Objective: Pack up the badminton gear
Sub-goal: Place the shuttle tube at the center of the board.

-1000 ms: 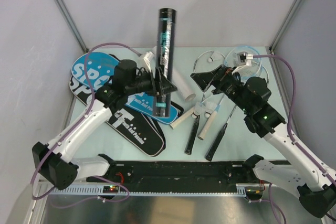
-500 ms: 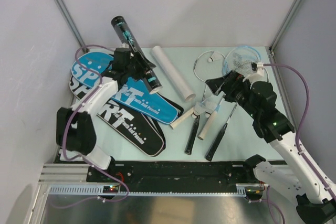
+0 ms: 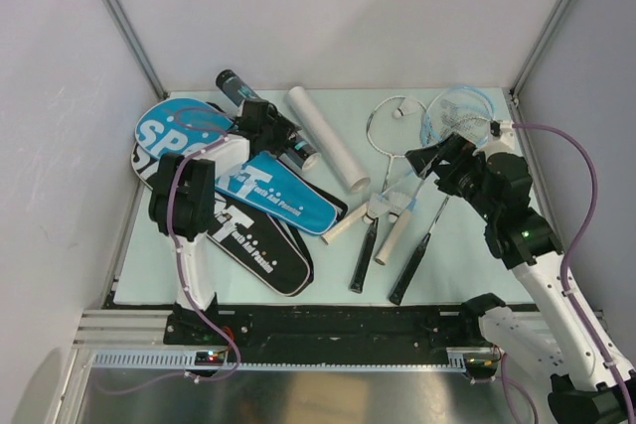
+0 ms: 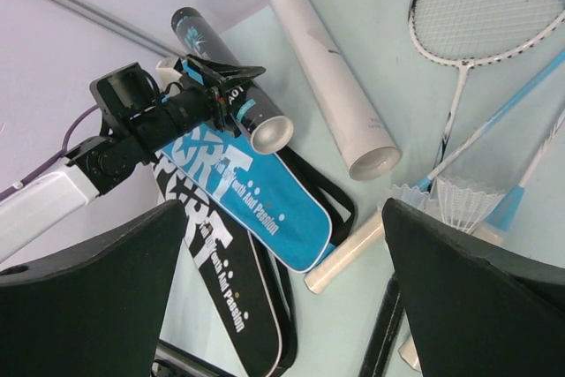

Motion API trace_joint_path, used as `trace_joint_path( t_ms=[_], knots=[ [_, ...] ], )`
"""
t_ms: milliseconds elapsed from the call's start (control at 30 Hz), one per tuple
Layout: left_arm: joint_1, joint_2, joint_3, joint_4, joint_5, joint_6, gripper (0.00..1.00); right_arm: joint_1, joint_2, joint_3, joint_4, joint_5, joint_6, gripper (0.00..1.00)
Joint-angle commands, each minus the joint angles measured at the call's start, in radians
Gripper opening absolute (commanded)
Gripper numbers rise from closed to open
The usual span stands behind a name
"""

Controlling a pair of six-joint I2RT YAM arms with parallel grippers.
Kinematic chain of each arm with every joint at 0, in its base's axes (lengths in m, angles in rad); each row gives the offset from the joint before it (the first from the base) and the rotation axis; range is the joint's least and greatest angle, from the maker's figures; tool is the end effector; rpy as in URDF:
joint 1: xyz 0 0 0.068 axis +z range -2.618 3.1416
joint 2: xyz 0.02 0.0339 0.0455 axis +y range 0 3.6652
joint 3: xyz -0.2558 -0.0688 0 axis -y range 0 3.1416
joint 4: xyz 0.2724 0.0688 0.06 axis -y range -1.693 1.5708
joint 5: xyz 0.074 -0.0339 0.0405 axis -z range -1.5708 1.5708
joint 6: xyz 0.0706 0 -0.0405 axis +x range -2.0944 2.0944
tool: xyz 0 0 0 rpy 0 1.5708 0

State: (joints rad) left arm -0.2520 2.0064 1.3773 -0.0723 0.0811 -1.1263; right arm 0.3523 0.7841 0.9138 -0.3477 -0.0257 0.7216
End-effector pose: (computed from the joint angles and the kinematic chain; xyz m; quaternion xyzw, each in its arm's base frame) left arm 0.4768 -0.1287 0.1405 -0.3682 0.8283 -0.2960 0.3014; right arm 0.2269 0.0853 0.3576 0.1353 0.7680 0.3288 0.5327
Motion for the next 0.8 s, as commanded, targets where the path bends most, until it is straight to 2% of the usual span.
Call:
trace_joint_path(
  t_ms=[0,67,133,200,500,767],
  knots=[
    [0.004,0.008,0.072,0.102,-0.033,-0.040,0.57,-0.038,0.013,0.000,0.002,-0.067,-0.034,0.99],
    [0.005,0.006,0.064,0.101,-0.031,-0.035,0.68,-0.049,0.020,0.000,0.005,-0.088,-0.034,1.00],
    [0.005,-0.005,0.051,0.101,-0.029,-0.028,0.89,-0.055,0.025,0.000,0.012,-0.105,-0.036,1.00],
    [0.005,-0.021,0.038,0.097,-0.028,-0.017,0.97,-0.058,0.028,0.000,0.018,-0.115,-0.036,1.00],
    [0.004,-0.146,-0.049,0.025,-0.044,0.033,1.00,-0.058,0.030,0.000,0.017,-0.124,-0.049,0.99],
    [0.005,-0.387,-0.175,-0.024,-0.110,0.199,1.00,-0.058,0.100,0.000,0.041,-0.131,-0.138,0.94]
  ],
)
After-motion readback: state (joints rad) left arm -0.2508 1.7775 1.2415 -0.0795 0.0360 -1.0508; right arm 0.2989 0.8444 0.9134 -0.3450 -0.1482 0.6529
